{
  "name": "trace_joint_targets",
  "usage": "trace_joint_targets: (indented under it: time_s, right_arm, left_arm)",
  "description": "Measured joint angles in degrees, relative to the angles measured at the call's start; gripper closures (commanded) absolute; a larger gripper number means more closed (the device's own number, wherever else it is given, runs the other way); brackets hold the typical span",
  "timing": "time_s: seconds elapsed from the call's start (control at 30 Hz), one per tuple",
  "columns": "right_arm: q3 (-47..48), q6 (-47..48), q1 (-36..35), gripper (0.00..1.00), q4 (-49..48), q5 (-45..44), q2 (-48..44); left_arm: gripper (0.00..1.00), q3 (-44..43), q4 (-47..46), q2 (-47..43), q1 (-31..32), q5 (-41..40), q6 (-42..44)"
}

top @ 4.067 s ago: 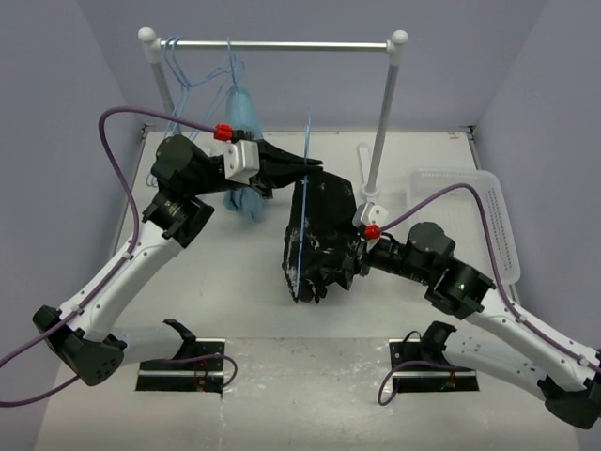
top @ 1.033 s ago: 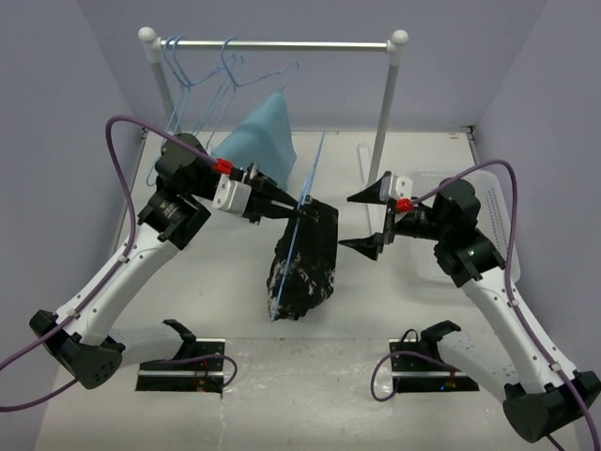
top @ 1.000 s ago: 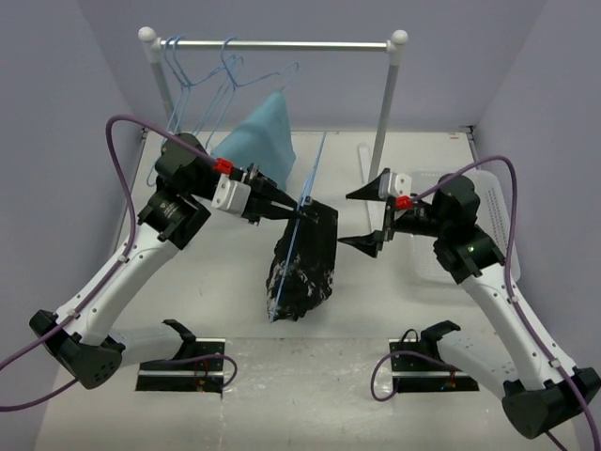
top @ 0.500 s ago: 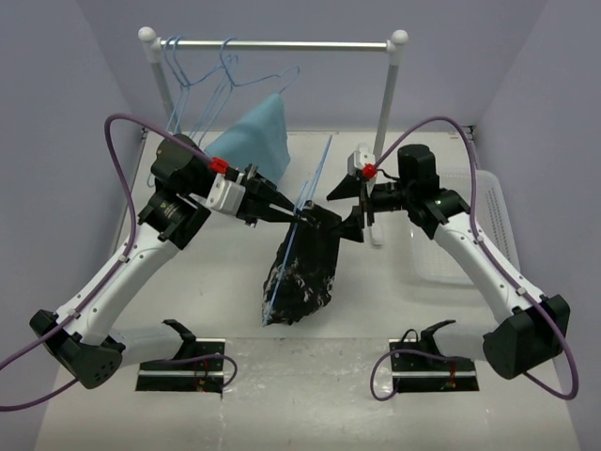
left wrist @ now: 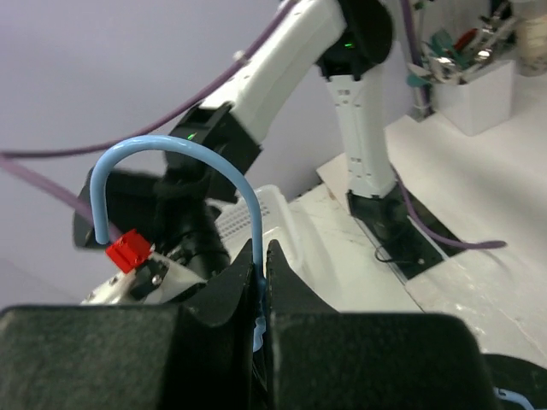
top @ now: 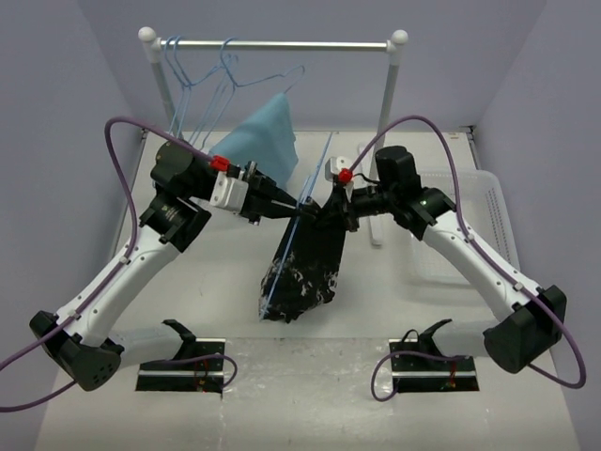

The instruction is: Remove the trousers from the hanger

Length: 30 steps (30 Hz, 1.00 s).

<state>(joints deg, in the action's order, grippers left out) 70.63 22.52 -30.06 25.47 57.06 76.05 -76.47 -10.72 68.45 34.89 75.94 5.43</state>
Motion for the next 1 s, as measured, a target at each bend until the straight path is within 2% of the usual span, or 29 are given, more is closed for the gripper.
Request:
trace_joint_targets:
  time_s: [0.1, 0.17, 0.27, 0.33, 0.5, 0.77, 1.0]
  right_arm:
    - [-2.0, -5.9, -0.2, 1.00, -2.6, -9.7, -4.7]
    - [-2.8, -8.4, -0.2, 1.00, -3.2, -15.0, -8.8]
    - [-2.8, -11.4, -0.2, 1.00, -3.3, -18.9, -13.5]
    - [-1.2, -13.7, -0.2, 1.00, -2.1, -20.5, -14.9]
    - [7.5, -17.2, 0.2, 1.00, 1.3, -23.4, -14.5]
    - [23.9, -22.1, 2.4, 1.00, 6.0, -20.6, -12.5]
    - [40.5, -29.3, 3.2, 1.00, 6.2, -21.2, -9.1]
  left_arm:
    - [1.00, 5.7, -4.8, -2.4, 0.0, -7.4, -1.9]
    - [1.00, 12.5, -10.4, -5.4, 0.0, -13.2, -3.7]
    - [1.00, 22.4, -17.7, -9.9, 0.0, -19.0, -7.0]
    - [1.00, 25.7, -20.5, -10.6, 0.0, -21.1, -8.8]
    - [1.00, 27.3, -23.4, -7.2, 0.0, -27.3, -11.6]
    - [1.00, 28.5, -24.3, -2.9, 0.0, -37.8, -15.3]
    - [1.00, 29.8, -24.4, 0.9, -0.5, -41.5, -16.4]
